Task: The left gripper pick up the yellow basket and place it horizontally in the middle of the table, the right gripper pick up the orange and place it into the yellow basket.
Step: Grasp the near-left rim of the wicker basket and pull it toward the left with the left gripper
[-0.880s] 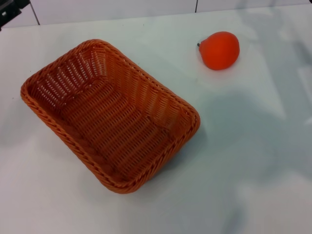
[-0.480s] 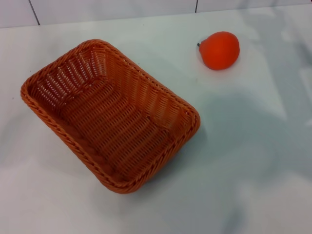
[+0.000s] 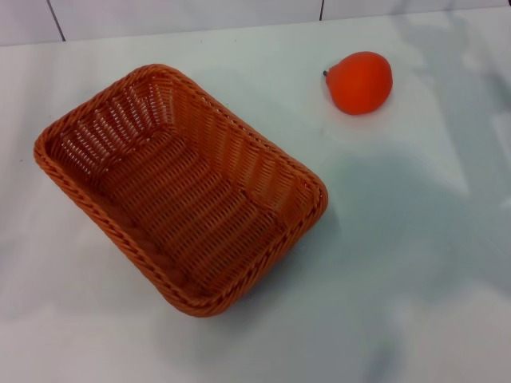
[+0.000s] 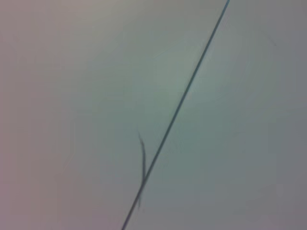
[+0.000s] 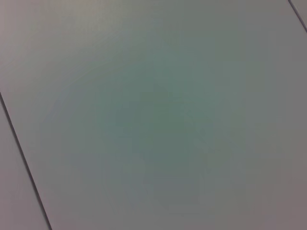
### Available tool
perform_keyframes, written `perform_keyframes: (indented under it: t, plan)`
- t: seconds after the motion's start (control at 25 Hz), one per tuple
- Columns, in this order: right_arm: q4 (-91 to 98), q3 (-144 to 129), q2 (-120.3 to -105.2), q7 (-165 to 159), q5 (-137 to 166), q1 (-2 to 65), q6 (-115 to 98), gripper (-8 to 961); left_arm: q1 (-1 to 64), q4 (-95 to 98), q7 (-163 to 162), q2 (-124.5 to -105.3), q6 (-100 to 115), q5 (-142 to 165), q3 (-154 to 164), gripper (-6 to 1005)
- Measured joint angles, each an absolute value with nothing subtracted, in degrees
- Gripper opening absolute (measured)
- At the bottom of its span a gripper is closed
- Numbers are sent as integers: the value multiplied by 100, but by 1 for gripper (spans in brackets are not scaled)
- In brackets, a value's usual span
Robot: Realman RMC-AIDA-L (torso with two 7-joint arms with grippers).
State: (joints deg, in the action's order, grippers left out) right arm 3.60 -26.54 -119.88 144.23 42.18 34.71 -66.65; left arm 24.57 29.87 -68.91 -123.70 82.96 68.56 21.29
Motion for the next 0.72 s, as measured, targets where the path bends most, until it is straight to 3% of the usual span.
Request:
perform_keyframes:
  t: [0.28, 0.4, 0.44, 0.56, 0.72]
  plan:
    - [360, -2606, -11988, 14423, 4218, 3462, -6661, 945, 2426, 3044, -6853, -12321, 8398, 6767, 2342, 721]
    - [360, -2601, -11988, 14423, 4218, 3466, -6663, 945, 2440, 3529, -7512, -12086, 8140, 7128, 2898, 720]
    - [360, -2601, -11988, 14423, 4218, 3470, -6664, 945, 2476, 3861, -8160, -11870, 7950, 7473, 3250, 720]
    - [360, -2595, -11984, 14423, 4219, 3474, -6666, 946, 2602, 4371, -9158, -11577, 7798, 8240, 3588, 719]
    - [360, -2550, -11980, 14423, 4219, 3465, -6670, 946, 2954, 5140, -10296, -11398, 7816, 9820, 3689, 718]
